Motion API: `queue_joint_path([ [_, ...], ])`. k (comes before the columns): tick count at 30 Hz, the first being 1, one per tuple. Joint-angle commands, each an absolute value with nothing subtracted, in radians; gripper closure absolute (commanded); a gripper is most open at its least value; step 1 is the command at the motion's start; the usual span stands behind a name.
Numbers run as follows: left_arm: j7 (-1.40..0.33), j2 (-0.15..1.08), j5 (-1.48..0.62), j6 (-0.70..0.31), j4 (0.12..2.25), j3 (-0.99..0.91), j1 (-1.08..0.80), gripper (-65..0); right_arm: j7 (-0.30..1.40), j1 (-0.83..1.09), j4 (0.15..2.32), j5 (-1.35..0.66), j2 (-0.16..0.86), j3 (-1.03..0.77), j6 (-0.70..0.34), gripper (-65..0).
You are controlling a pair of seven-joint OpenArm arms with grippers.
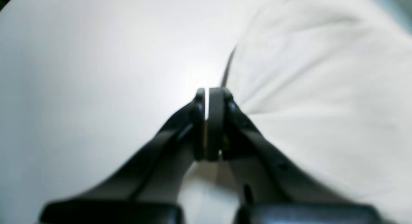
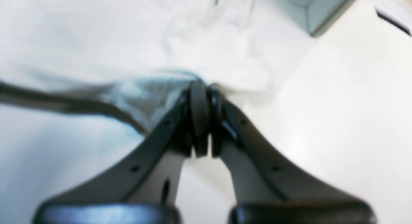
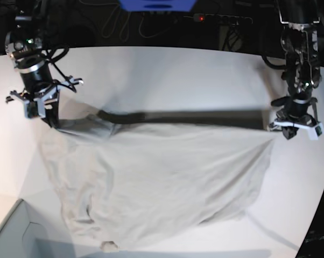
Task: Layout the t-shirt on the table in an organized manner, then fold the t-shirt properly
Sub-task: 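Lay the shirt flat by drawing both grippers back across the table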
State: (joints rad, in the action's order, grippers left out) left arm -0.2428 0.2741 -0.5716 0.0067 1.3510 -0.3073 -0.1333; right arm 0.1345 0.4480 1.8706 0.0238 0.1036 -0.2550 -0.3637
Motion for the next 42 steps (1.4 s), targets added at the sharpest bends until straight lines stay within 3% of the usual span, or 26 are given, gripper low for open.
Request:
queue_joint_path([
  [1,-0.216,0.285,-0.578,-0.004,1.372,-0.329,-0.134,-0.1,0.097,0.498,1.888,0.015,0.108,-0.257,-0.364,0.0],
  [8,-0.219,0.252,-0.578,-0.004,1.419,-0.433,-0.249,-0.1,-0.016,0.716,1.882,0.015,0.102,-0.259,-0.364,0.0],
  [12,-0.22,0.243,-0.576,-0.004,1.419,-0.438,-0.283,-0.1,-0.117,0.797,1.883,0.015,0.042,-0.291,-0.364,0.0],
  [28,-0.22,0.243,-0.568,-0.005,1.549,-0.585,-0.41,-0.1,-0.297,0.955,1.883,0.015,0.002,-0.346,-0.364,0.0],
  [38,-0.225,0.237,-0.565,-0.005,1.527,-0.565,-0.344,-0.1,-0.286,0.871,1.865,0.018,0.007,-0.349,-0.369,0.0],
  [42,-0.225,0.237,-0.565,-0.005,1.455,-0.565,-0.268,-0.1,-0.286,0.754,1.811,0.019,0.013,-0.352,-0.461,0.0],
])
